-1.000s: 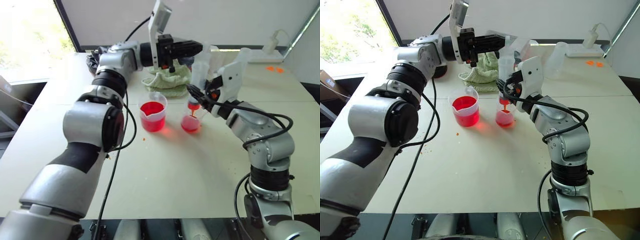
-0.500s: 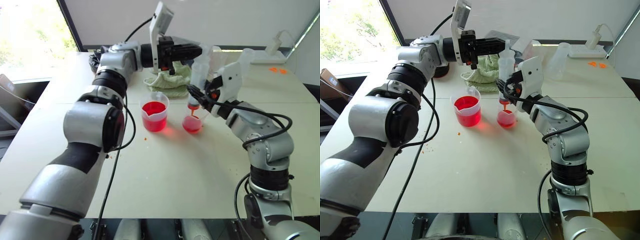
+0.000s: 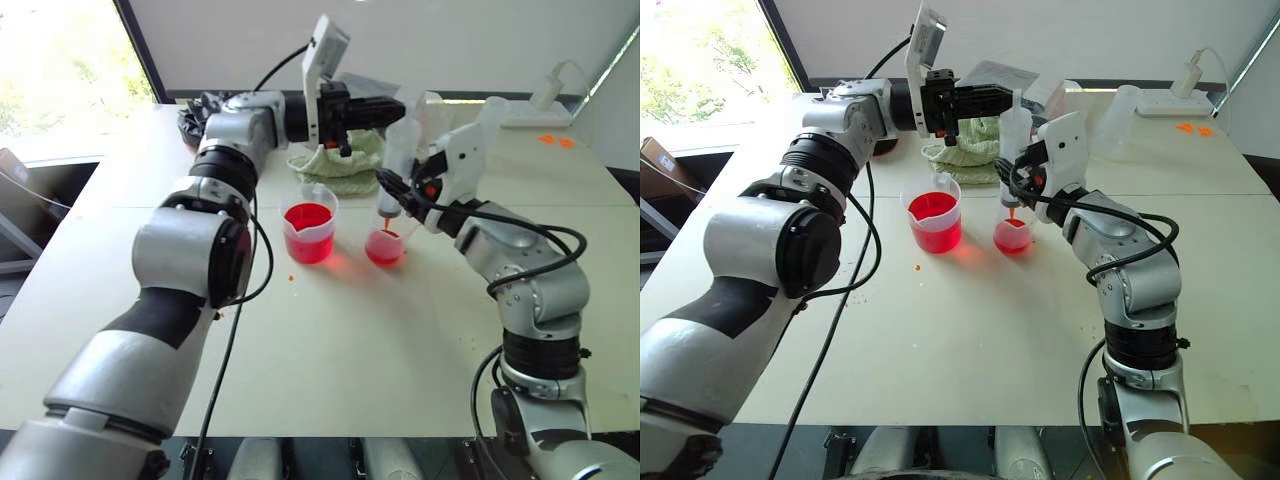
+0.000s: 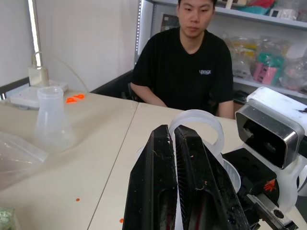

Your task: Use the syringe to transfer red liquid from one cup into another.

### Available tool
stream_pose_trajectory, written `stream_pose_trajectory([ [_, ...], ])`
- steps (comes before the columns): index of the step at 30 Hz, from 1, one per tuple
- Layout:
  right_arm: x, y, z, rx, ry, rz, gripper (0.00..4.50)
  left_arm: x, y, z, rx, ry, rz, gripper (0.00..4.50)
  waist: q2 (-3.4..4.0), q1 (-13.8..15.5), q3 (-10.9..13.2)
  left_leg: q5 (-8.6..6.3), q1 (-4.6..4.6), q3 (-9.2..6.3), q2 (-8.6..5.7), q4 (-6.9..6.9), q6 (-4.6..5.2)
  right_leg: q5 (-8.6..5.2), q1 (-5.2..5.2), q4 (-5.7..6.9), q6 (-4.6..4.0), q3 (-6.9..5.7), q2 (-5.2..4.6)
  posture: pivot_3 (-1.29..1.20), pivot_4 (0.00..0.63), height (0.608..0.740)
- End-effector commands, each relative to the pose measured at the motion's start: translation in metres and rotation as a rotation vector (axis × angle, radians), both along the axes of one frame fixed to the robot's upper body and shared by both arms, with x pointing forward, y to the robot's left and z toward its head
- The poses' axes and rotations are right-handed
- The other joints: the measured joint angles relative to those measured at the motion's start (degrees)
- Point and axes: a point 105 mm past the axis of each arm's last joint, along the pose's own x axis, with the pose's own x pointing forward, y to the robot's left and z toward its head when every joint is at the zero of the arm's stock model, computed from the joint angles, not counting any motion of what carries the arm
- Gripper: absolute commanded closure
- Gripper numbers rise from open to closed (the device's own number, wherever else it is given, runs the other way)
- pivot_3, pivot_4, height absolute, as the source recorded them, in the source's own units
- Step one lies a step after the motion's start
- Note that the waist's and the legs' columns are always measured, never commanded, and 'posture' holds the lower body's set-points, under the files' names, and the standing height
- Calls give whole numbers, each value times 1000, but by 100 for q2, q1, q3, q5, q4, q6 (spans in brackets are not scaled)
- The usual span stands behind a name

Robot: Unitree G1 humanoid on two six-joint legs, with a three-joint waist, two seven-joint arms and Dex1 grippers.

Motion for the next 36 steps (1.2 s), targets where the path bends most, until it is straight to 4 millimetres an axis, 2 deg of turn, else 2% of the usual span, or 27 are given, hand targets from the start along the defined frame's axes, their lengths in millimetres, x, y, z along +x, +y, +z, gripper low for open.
stream_pose_trajectory([
  [1, -6, -1, 37, 17, -146, 0, 3093, -10, -14, -12, 60, 2, -85, 4418, 0, -1, 0, 0, 0, 0, 0, 0, 0, 0, 0, 0, 0, 0, 0, 0, 150, 711],
  [6, -6, -2, 38, 18, -151, -3, 3093, -11, -14, -17, 68, 8, -93, 4418, 0, -1, 0, 0, 0, 0, 0, 0, 0, 0, 0, 0, 0, 0, 0, 0, 150, 711],
  [20, -7, -4, 36, 9, -141, -5, 3093, -8, -10, 0, 10, 17, -64, 4418, 0, 0, 0, 0, 0, 0, 0, 1, 0, 0, 0, 0, 0, 0, 0, 0, 150, 711],
  [24, -7, -4, 37, 12, -143, -5, 3093, -7, -8, 2, 2, 17, -49, 3151, 0, 5, 0, 0, 0, 0, 0, 2, 0, 0, 0, 2, 0, 0, 0, 0, 150, 711],
  [27, -7, -4, 38, 15, -146, -7, 3093, -8, -6, 2, 5, 13, -64, 1731, 0, -1, 0, 0, 0, 1, 1, 1, 0, 0, 0, 0, 0, 0, 1, 0, 150, 711],
  [28, -8, -5, 38, 16, -147, -8, 3093, -8, -5, 3, 4, 9, -66, 1382, 0, 0, 0, 0, 0, 1, 2, 1, 0, 0, -1, 0, 0, 0, 2, 0, 150, 711],
  [36, -9, -5, 40, 29, -145, -7, 3093, -4, 7, 19, -44, -25, -22, 1382, 0, 1, 0, 0, 0, 2, 2, 1, 0, 0, -1, 0, 0, 1, 2, 0, 150, 711],
])
